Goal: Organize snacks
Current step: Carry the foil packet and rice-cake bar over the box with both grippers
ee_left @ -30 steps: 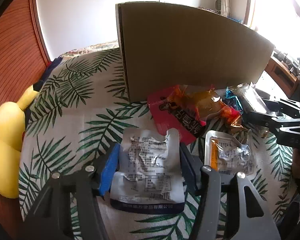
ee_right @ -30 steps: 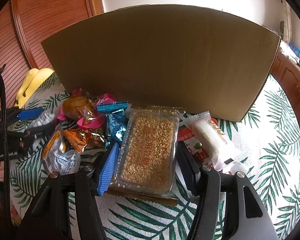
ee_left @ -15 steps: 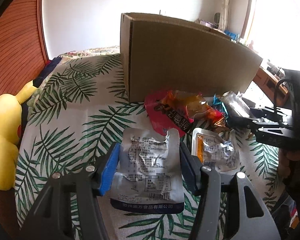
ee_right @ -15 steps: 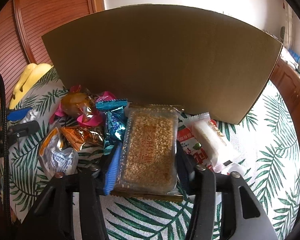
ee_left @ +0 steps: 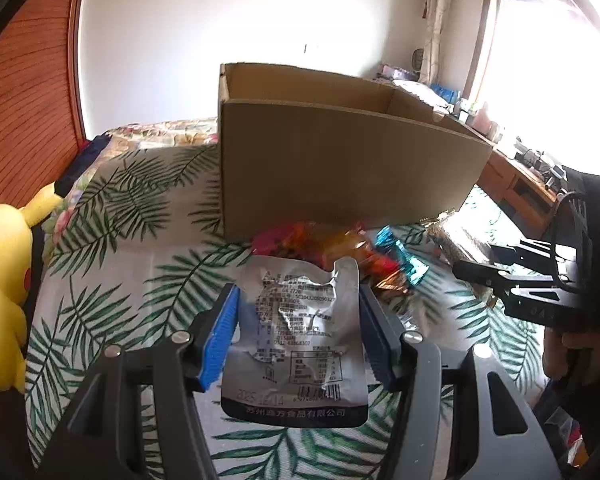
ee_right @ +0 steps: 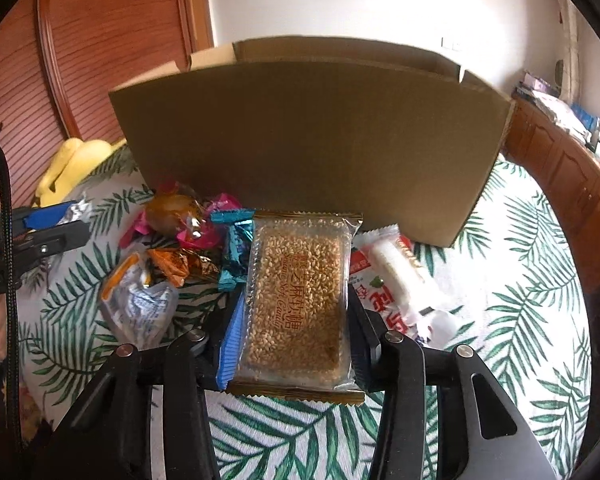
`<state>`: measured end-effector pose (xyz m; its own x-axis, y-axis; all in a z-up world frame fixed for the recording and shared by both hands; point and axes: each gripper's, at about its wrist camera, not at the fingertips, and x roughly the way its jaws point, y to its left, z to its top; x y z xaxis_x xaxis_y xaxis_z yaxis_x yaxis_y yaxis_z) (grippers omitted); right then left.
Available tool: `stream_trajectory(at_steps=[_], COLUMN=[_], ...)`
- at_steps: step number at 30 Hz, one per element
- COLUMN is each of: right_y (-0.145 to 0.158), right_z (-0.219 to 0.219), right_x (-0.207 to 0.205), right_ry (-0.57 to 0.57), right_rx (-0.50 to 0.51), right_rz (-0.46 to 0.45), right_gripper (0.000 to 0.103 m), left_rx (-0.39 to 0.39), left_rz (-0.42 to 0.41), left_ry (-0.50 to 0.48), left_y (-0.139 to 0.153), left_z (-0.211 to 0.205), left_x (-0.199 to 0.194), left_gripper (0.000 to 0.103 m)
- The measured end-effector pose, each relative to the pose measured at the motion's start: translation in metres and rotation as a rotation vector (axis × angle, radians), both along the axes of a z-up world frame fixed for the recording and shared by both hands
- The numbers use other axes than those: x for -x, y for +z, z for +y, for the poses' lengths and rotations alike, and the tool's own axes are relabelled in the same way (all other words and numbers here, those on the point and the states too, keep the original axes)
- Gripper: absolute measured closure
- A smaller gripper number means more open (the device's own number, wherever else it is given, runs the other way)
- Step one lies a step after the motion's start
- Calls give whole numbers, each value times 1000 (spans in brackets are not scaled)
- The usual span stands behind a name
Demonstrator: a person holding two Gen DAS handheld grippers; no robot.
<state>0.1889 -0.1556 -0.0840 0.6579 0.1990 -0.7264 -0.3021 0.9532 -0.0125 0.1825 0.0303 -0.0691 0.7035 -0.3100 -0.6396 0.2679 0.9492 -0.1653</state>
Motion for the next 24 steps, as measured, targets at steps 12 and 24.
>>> stream_trajectory(at_steps=[12,24], right_y=[27,32], right_z=[-15,-30], right_x=[17,23], right_ry=[-6,-37], right_rx=[-30,-57], right_rz=[-63,-91], right_gripper=[58,57], left_rx=[25,38], left_rz=[-71,-116], left_ry=[-48,-89], left_y=[31,45], left_z=[-22,-41], left_x=[-5,-12], left_gripper=[45,45])
